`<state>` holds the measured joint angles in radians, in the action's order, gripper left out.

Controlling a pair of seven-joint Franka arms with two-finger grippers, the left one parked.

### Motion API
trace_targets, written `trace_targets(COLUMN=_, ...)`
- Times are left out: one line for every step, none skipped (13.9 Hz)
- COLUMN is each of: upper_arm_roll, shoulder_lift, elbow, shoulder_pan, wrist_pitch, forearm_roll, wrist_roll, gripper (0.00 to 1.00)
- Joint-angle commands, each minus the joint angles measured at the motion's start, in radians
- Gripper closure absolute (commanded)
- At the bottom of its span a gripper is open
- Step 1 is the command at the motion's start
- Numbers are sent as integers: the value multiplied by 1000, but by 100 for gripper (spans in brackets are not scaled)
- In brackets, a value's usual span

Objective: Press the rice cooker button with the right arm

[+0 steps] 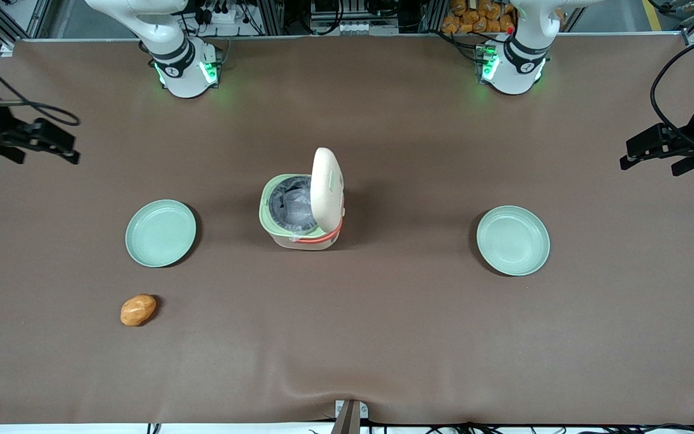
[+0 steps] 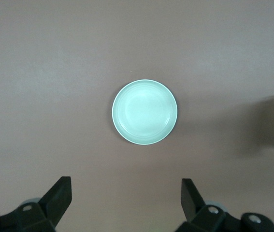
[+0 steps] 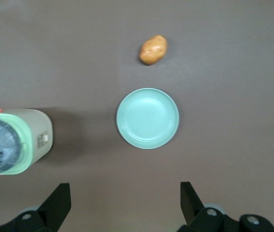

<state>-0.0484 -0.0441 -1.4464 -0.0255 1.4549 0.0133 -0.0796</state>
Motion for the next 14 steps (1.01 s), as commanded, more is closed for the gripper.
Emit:
trace_targets(upper_arm_roll=28, shoulder_lift=13, elbow=-5, shoulder_pan=-17, wrist_pitch=-21, forearm_roll=-15, wrist_roll=90, gripper=0)
trace_targets(upper_arm_roll=31, shoulder_lift=12, elbow=-5, shoulder_pan=-22, wrist_pitch=-21, forearm_roll=-15, wrist_roll=127, gripper=0)
trace_targets(upper_arm_roll=33, shoulder_lift=12, elbow=-5, shoulder_pan=-22, wrist_pitch=-25, forearm_roll=-16, wrist_roll=129, gripper=0)
trace_targets(upper_arm_roll=33, shoulder_lift=13, elbow=-5, shoulder_pan=-22, wrist_pitch=-30, forearm_roll=-16, wrist_roll=130, gripper=0)
trace_targets(upper_arm_roll=33, shoulder_lift=13, elbow=-2, shoulder_pan=-24, wrist_pitch=-53, forearm_roll=-16, wrist_roll=130, gripper=0)
trace_targets(upper_arm_roll=33, shoulder_lift=13, elbow=-2, shoulder_pan=-27, wrist_pitch=-74, forearm_roll=-13, wrist_roll=129, gripper=0)
trace_targets(upper_arm_roll=33, shoulder_lift=15, elbow=-2, shoulder_pan=-27, wrist_pitch=-82, forearm_roll=-15, wrist_roll=129, gripper=0)
trace_targets(upper_arm_roll=38, shoulder_lift=15, elbow=-2, shoulder_pan=-27, wrist_pitch=-83, forearm_roll=-15, wrist_roll=129, gripper=0)
trace_targets(upper_arm_roll=47, shoulder_lift=13, elbow=-2, shoulder_pan=-25, wrist_pitch=-84, forearm_roll=-13, wrist_roll=129, gripper=0)
trace_targets(upper_arm_roll=47, shoulder_lift=13, elbow=-2, shoulder_pan=-25, wrist_pitch=-84, forearm_roll=-13, wrist_roll=132, gripper=0)
trace_targets(upper_arm_roll=48, shoulder_lift=13, elbow=-2, shoulder_pan=-25, wrist_pitch=-84, forearm_roll=-13, wrist_roll=132, gripper=0)
trace_targets(upper_arm_roll=48, shoulder_lift=13, elbow=0, shoulder_pan=-25, wrist_pitch=-84, forearm_roll=-13, wrist_roll=132, gripper=0)
trace_targets(upper_arm_roll=48, shoulder_lift=12, elbow=-2, shoulder_pan=-25, wrist_pitch=-84, forearm_roll=-13, wrist_roll=129, gripper=0)
trace_targets(upper_arm_roll=48, shoulder_lift=12, elbow=-2, shoulder_pan=-25, wrist_pitch=-84, forearm_roll=-13, wrist_roll=129, gripper=0)
